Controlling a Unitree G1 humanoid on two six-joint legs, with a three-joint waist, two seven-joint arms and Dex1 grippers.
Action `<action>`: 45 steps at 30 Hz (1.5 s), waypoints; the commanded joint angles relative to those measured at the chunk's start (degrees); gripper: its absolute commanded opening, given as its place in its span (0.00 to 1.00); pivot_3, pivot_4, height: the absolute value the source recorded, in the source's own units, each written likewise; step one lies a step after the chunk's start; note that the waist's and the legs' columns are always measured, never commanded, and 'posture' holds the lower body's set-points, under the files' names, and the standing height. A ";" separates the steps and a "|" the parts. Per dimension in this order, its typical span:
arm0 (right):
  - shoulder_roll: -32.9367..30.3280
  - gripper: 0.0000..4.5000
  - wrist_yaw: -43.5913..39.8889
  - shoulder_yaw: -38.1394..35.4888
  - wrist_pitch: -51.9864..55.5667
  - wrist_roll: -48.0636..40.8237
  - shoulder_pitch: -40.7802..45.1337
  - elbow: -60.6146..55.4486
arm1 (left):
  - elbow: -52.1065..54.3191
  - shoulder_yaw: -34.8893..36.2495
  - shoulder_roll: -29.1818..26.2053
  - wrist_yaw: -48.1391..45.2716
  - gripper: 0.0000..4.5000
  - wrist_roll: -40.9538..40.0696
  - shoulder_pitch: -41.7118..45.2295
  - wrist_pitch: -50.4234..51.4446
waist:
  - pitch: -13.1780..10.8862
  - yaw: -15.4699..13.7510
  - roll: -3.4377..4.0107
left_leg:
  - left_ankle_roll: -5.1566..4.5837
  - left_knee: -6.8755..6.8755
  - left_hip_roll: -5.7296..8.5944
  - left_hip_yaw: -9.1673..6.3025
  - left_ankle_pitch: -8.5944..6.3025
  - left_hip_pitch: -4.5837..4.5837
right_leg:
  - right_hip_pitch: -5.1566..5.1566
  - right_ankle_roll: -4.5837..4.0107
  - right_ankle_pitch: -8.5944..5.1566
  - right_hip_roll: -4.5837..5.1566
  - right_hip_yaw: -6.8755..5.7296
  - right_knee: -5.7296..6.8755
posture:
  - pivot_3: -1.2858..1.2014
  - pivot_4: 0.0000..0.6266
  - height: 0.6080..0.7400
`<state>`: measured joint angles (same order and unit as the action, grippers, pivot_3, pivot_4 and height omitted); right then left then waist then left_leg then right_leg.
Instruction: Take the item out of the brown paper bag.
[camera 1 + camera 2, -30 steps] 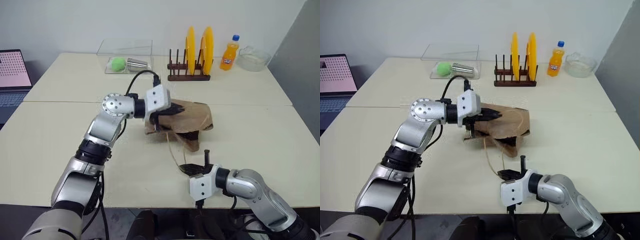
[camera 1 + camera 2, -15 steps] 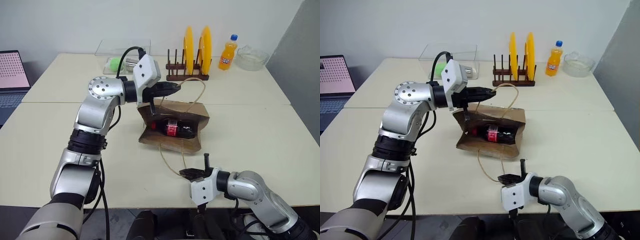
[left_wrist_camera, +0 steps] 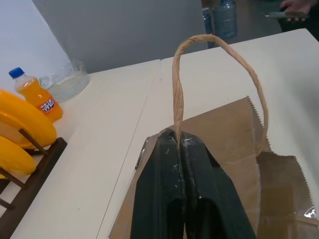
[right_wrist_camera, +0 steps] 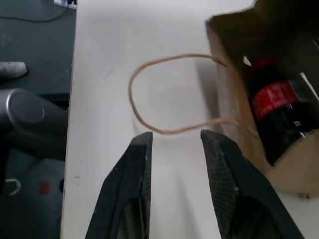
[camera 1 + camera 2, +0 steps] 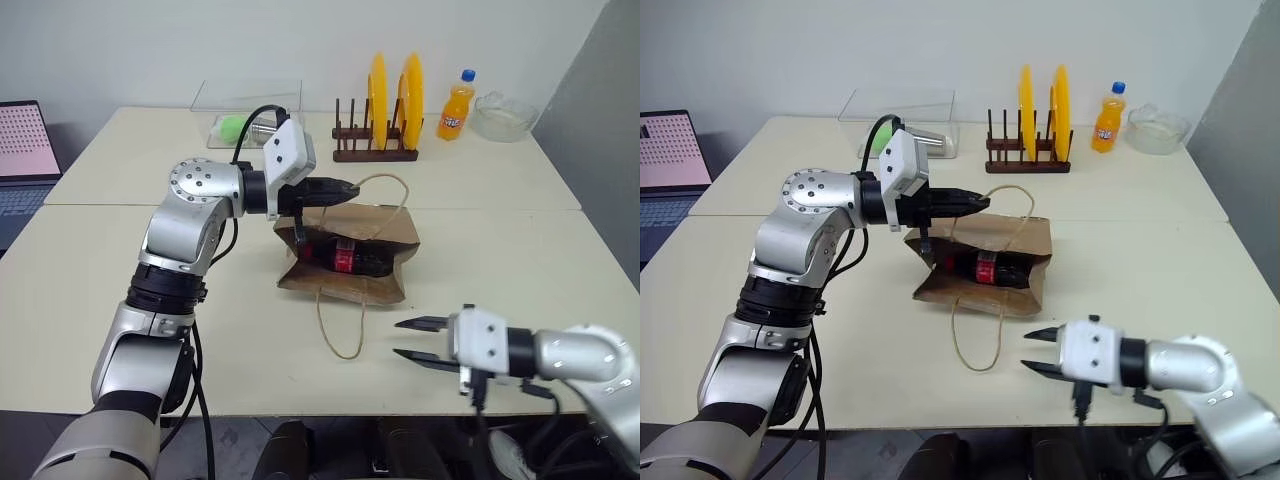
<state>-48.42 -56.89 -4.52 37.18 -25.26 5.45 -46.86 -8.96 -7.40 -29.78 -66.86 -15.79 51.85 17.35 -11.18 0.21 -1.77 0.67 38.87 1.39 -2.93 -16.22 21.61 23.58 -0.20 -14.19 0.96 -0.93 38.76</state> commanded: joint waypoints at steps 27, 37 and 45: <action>22.18 0.87 30.36 46.25 7.96 35.53 39.42 27.50 | -3.83 1.45 2.64 0.39 0.00 -0.37 4.50 -3.47 | 0.01 0.30 0.01 | 0.02 0.02 0.10 0.06 0.02 0.48 | 0.59 -0.32 0.18 0.08 0.03 0.21 | 0.52 0.24 1.00; 20.31 0.99 23.36 50.04 7.44 43.79 40.31 32.03 | -4.18 1.46 3.00 0.49 0.00 -0.39 5.06 -4.03 | 0.01 0.64 0.01 | 0.02 0.01 0.09 0.04 0.02 0.46 | 0.58 -0.32 0.18 0.07 0.03 0.22 | 0.52 0.24 1.00; 19.15 0.99 19.13 50.75 2.85 50.34 41.66 39.48 | -4.24 1.41 3.58 0.77 0.00 -0.21 4.97 -4.52 | 0.01 0.82 0.01 | 0.02 0.00 0.08 0.05 0.02 0.46 | 0.58 -0.32 0.18 0.07 0.02 0.22 | 0.52 0.24 1.00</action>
<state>-29.05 -36.87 46.44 41.31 23.58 46.09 -7.84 -13.87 -7.01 -26.52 -66.70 -15.67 54.88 14.11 -11.17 1.03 -1.76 0.69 38.88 1.47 -2.88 -16.20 22.07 24.16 -0.52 -14.01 1.03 -0.91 38.98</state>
